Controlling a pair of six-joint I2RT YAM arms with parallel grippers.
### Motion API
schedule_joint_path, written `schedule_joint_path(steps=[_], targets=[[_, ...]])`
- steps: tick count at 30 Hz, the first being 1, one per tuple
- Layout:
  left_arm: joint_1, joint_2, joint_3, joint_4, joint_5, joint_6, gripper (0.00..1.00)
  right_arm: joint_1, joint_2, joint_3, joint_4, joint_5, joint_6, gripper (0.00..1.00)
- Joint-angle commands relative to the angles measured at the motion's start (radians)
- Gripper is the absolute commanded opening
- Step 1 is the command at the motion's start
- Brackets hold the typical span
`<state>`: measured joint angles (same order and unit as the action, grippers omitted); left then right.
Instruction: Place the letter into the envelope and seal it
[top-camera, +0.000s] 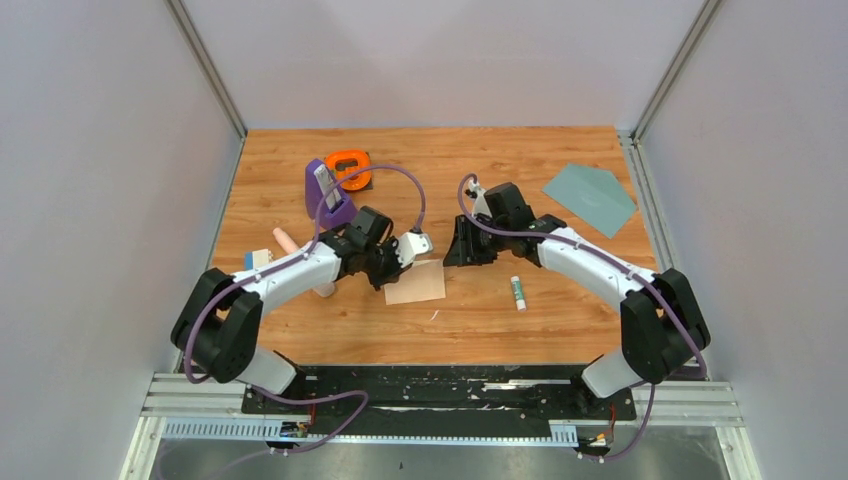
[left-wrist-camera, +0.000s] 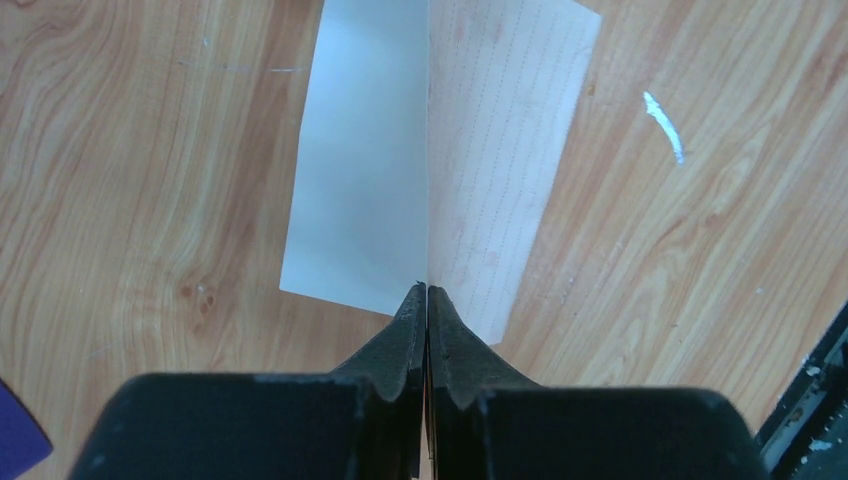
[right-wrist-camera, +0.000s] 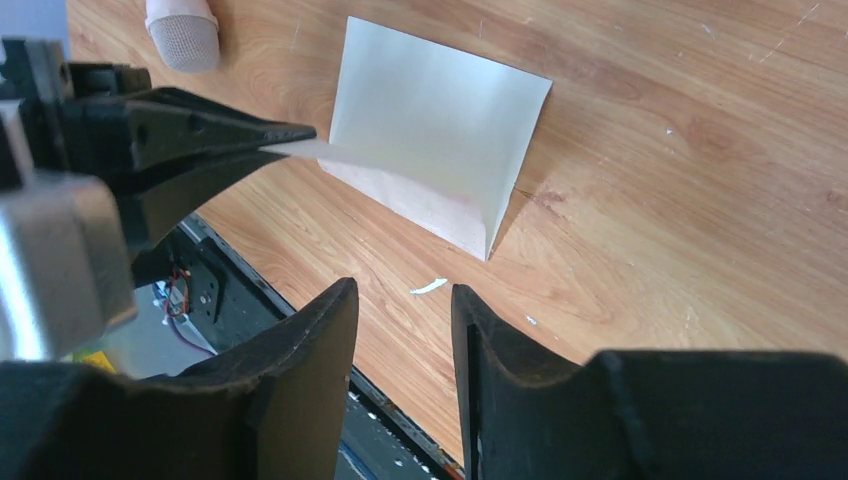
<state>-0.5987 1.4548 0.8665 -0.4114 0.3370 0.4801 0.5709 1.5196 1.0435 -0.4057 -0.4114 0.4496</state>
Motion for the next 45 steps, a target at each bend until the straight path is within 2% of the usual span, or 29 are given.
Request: schedule_joint_path(steps=[1,7,11,14,17,19,20,21,22,23,27,32,37,40,45], targets=[[0.004,0.076,0.068,0.004,-0.067,-0.047,0.06,0.004,-0.018,-0.037,0.06,-0.043,-0.056,0.38],[0.004,0.158,0.108,-0.024,-0.09,-0.058,0.1,0.004,0.08,-0.023,0.207,-0.134,0.033,0.2],[0.005,0.144,0.082,0.003,-0.12,-0.051,0.21,0.004,0.182,-0.021,0.265,-0.145,0.089,0.12],[0.004,0.125,0.07,0.017,-0.136,-0.049,0.36,0.004,0.265,-0.012,0.31,-0.164,0.133,0.08],[0.004,0.111,0.073,0.023,-0.147,-0.05,0.47,0.004,0.335,0.004,0.328,-0.15,0.153,0.04],[0.004,0.101,0.074,0.028,-0.169,-0.045,0.61,0.004,0.363,0.011,0.328,-0.122,0.162,0.03],[0.005,0.093,0.074,0.03,-0.179,-0.039,0.75,0.004,0.375,0.013,0.327,-0.106,0.166,0.01],[0.004,0.088,0.074,0.034,-0.202,-0.034,0.83,0.004,0.387,0.014,0.322,-0.09,0.173,0.0],[0.004,0.075,0.075,0.036,-0.213,-0.021,0.95,0.004,0.4,0.018,0.314,-0.079,0.179,0.0],[0.004,0.066,0.075,0.04,-0.236,-0.013,0.98,0.004,0.41,0.02,0.304,-0.072,0.184,0.0],[0.004,-0.036,0.075,0.042,-0.26,0.061,1.0,0.004,0.431,0.016,0.288,-0.073,0.213,0.0],[-0.031,-0.144,0.029,0.009,-0.166,0.152,1.0,0.004,0.415,0.007,0.288,-0.097,0.239,0.0],[-0.138,-0.091,-0.051,-0.027,-0.223,0.27,1.0,0.005,0.397,0.012,0.288,-0.135,0.265,0.02],[-0.162,-0.028,-0.068,-0.003,-0.3,0.303,1.0,0.005,0.396,0.02,0.288,-0.166,0.284,0.03],[-0.173,0.036,-0.072,0.031,-0.334,0.337,1.0,0.003,0.378,0.033,0.279,-0.198,0.291,0.07]])
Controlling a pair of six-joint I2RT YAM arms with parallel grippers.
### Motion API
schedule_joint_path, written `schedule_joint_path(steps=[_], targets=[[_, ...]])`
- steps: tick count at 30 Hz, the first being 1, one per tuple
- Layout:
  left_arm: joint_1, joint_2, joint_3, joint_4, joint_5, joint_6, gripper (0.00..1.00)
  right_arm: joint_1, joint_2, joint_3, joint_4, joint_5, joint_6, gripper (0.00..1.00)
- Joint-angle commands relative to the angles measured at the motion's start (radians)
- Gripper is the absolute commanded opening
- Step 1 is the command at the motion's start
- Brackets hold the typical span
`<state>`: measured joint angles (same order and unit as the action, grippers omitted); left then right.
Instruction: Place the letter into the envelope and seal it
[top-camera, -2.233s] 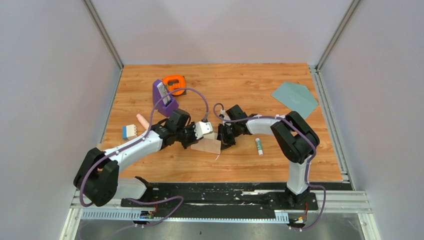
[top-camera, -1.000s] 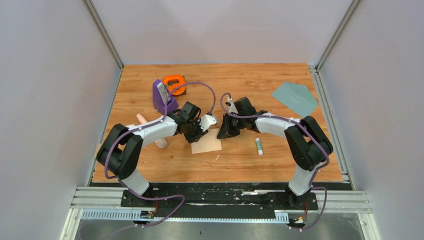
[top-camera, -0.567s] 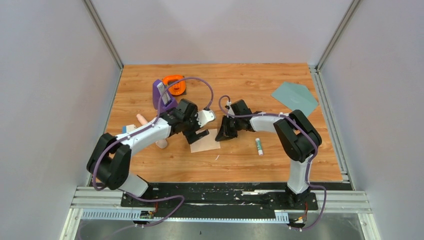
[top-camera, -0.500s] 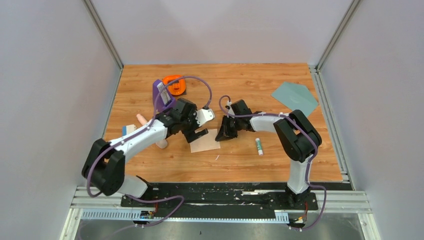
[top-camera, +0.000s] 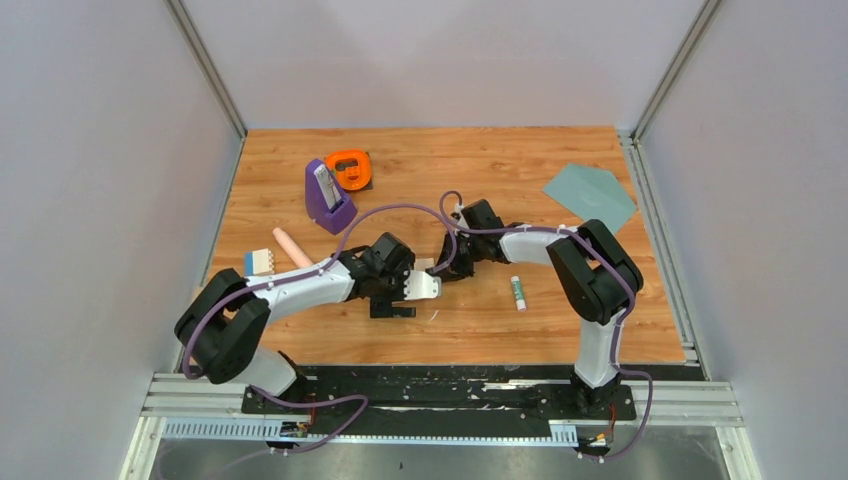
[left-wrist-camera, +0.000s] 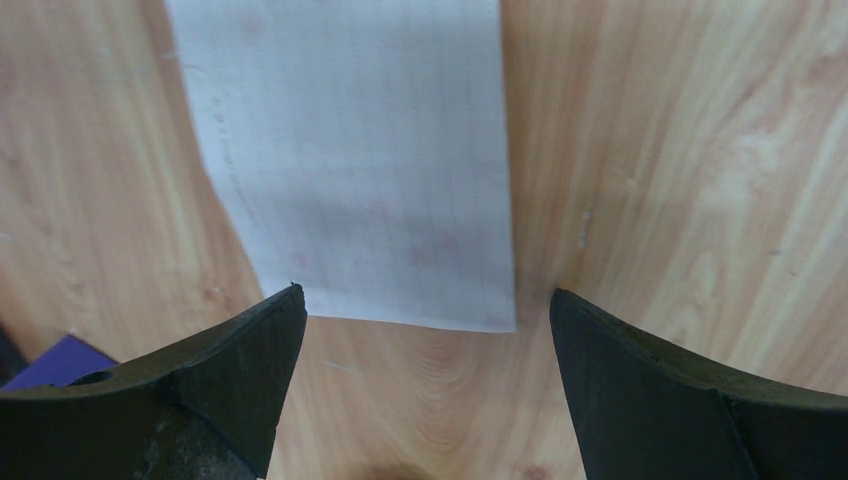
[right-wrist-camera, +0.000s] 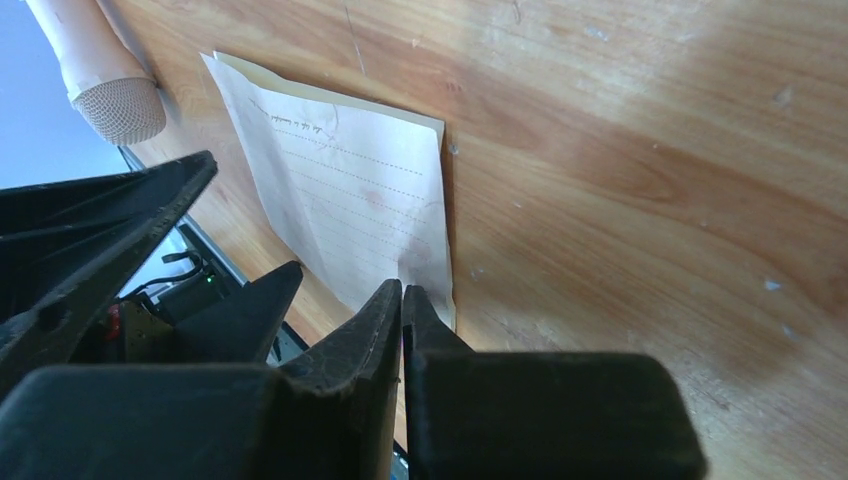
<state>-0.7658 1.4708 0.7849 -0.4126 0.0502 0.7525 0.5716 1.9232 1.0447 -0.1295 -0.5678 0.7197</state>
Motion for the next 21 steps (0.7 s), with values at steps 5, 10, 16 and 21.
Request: schedule_joint_path(steps=[5,10,16,21], targets=[[-0.006,0.068,0.002,0.042,-0.078,0.091,0.99,-0.006,-0.083,0.105,-0.109,0.007,-0.065,0.33],[-0.006,0.044,-0.038,0.073,-0.058,0.112,0.96,-0.052,-0.139,0.139,-0.207,0.138,-0.074,0.68],[-0.006,0.027,-0.033,0.065,-0.011,0.108,0.96,-0.058,-0.052,0.127,-0.198,0.104,-0.061,0.77],[-0.006,0.034,-0.029,0.084,-0.013,0.107,0.97,-0.058,0.044,0.155,-0.149,0.066,-0.075,0.76]])
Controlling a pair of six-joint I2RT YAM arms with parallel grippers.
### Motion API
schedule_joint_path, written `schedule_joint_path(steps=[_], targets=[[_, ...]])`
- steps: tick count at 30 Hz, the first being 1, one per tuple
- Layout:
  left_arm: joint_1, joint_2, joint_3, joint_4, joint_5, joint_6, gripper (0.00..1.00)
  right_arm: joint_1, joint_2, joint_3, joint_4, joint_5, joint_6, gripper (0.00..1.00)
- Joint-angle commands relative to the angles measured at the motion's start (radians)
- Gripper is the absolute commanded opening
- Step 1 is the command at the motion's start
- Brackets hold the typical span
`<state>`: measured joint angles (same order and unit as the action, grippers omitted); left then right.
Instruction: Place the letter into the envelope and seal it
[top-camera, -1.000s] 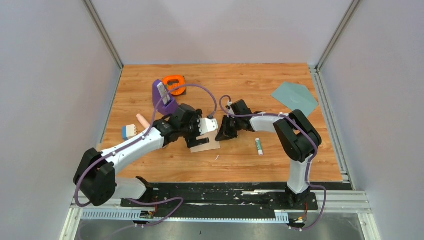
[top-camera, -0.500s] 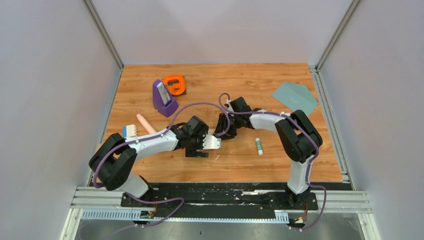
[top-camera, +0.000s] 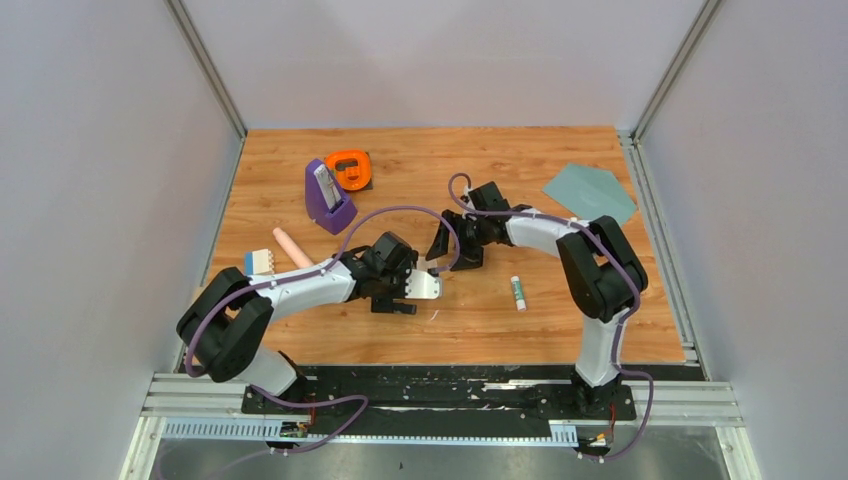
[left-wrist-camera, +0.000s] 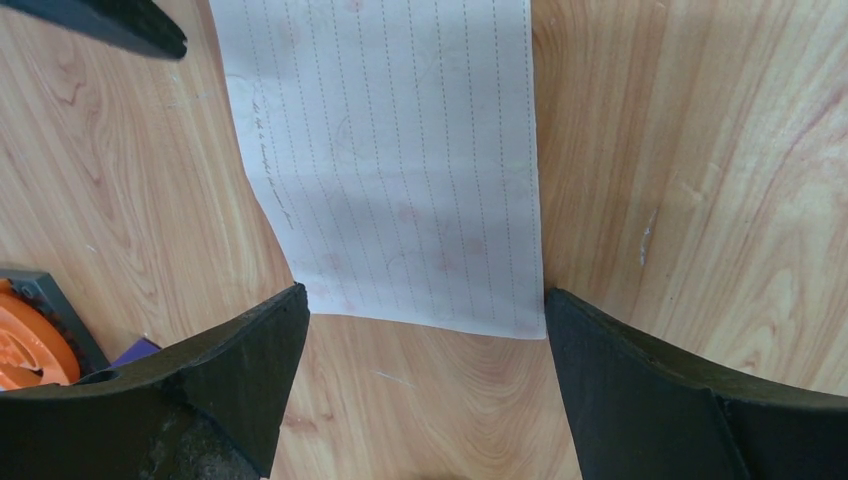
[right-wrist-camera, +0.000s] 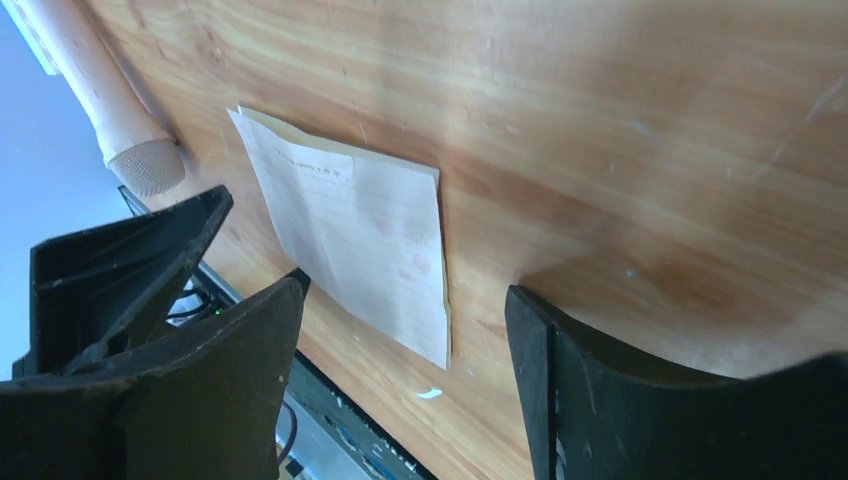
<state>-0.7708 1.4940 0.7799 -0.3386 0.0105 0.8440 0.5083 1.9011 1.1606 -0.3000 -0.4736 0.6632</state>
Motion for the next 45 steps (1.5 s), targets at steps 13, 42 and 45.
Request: schedule_joint_path(steps=[13,42,45], targets=[[-0.088,0.05,-0.006,0.12,-0.064,-0.021,1.0,0.004,0.145,-0.057,0.215,-0.183,0.129,0.46],[-0.209,0.129,-0.296,0.834,-0.367,0.335,0.62,-0.002,0.154,-0.081,0.258,-0.242,0.161,0.43],[-0.212,0.169,-0.3,0.89,-0.385,0.349,0.49,-0.002,0.144,-0.085,0.257,-0.244,0.159,0.43]])
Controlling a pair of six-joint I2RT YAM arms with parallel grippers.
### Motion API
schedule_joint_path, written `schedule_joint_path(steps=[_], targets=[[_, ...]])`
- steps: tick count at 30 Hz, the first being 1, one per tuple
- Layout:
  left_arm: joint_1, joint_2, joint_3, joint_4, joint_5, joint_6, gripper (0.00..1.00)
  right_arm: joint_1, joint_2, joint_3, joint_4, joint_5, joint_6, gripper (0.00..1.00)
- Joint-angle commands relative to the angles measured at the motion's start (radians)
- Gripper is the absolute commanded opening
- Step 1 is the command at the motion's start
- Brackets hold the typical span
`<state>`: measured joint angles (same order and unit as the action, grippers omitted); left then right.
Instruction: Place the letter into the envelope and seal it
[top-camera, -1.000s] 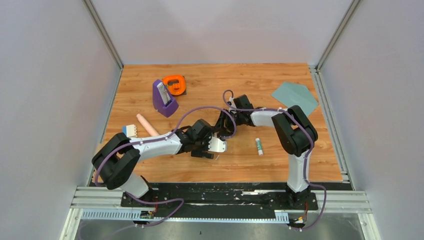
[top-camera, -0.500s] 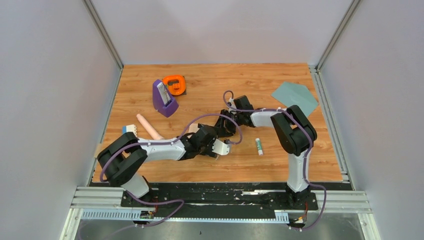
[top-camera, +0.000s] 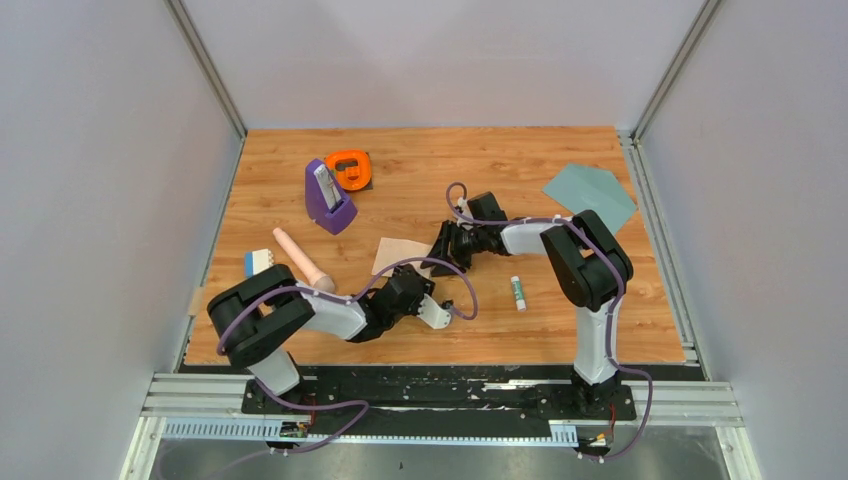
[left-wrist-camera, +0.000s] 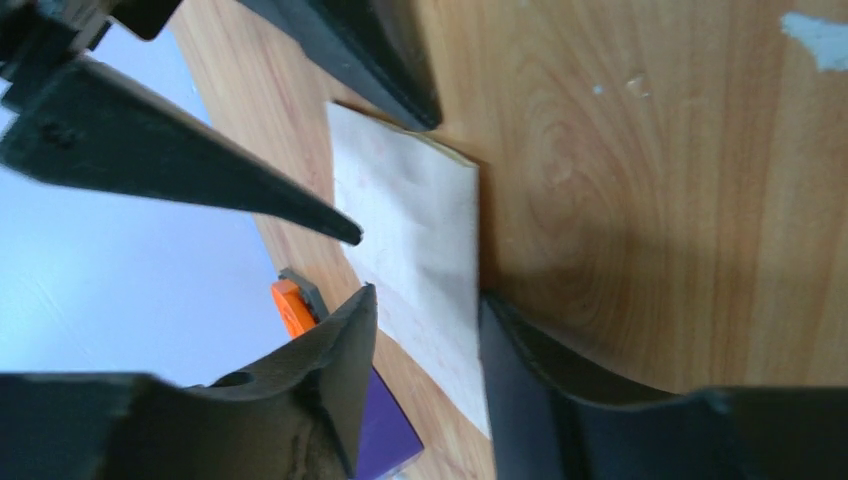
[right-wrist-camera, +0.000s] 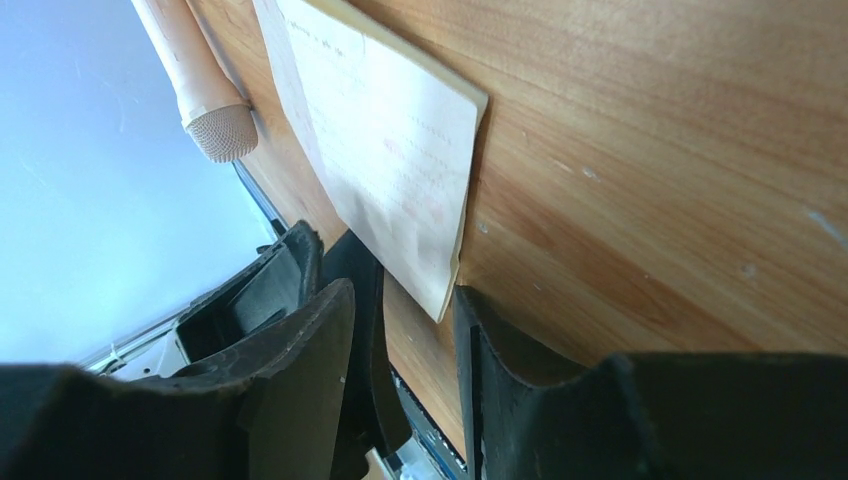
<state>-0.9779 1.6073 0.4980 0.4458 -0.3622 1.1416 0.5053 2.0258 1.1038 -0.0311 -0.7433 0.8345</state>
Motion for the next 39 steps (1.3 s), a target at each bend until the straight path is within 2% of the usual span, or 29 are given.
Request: schedule_joint_path(steps=[1,3,4,6,10,16,20,24,26,27,30,35,39], targets=[[-0.006,0.071,-0.015,0.123,-0.018,0.051,0.45,0.001,0.014,-0.031,-0.012,0.024,-0.013,0.43],[-0.006,0.082,-0.009,0.14,-0.039,0.044,0.28,-0.004,-0.003,-0.035,-0.018,0.022,-0.023,0.44],[-0.007,0.078,-0.006,0.144,-0.056,0.038,0.15,-0.008,-0.023,-0.038,-0.026,0.024,-0.03,0.45],[-0.007,0.048,-0.001,0.145,-0.073,0.028,0.01,-0.017,-0.065,-0.046,-0.049,0.037,-0.052,0.46],[-0.005,-0.067,0.041,0.032,-0.067,-0.045,0.0,-0.048,-0.185,-0.068,-0.096,0.057,-0.102,0.5],[0.012,-0.262,0.225,-0.421,0.064,-0.301,0.0,-0.113,-0.4,-0.111,-0.162,0.09,-0.191,0.64],[0.068,-0.347,0.361,-0.68,0.231,-0.445,0.0,-0.139,-0.56,-0.126,-0.222,0.11,-0.283,0.73],[0.165,-0.421,0.493,-0.907,0.546,-0.555,0.0,-0.162,-0.699,-0.13,-0.293,0.102,-0.37,0.8],[0.179,-0.428,0.569,-1.015,0.646,-0.578,0.0,-0.161,-0.784,-0.128,-0.317,0.09,-0.412,0.95],[0.181,-0.427,0.608,-1.075,0.677,-0.583,0.0,-0.161,-0.819,-0.127,-0.328,0.09,-0.432,0.99],[0.189,-0.412,0.679,-1.154,0.786,-0.598,0.0,-0.16,-0.914,-0.134,-0.327,0.085,-0.504,1.0],[0.189,-0.39,0.744,-1.243,0.832,-0.608,0.0,-0.09,-0.996,-0.178,-0.242,0.093,-0.678,1.0],[0.191,-0.38,0.764,-1.278,0.851,-0.591,0.0,-0.054,-1.06,-0.267,-0.1,-0.085,-0.906,1.0]])
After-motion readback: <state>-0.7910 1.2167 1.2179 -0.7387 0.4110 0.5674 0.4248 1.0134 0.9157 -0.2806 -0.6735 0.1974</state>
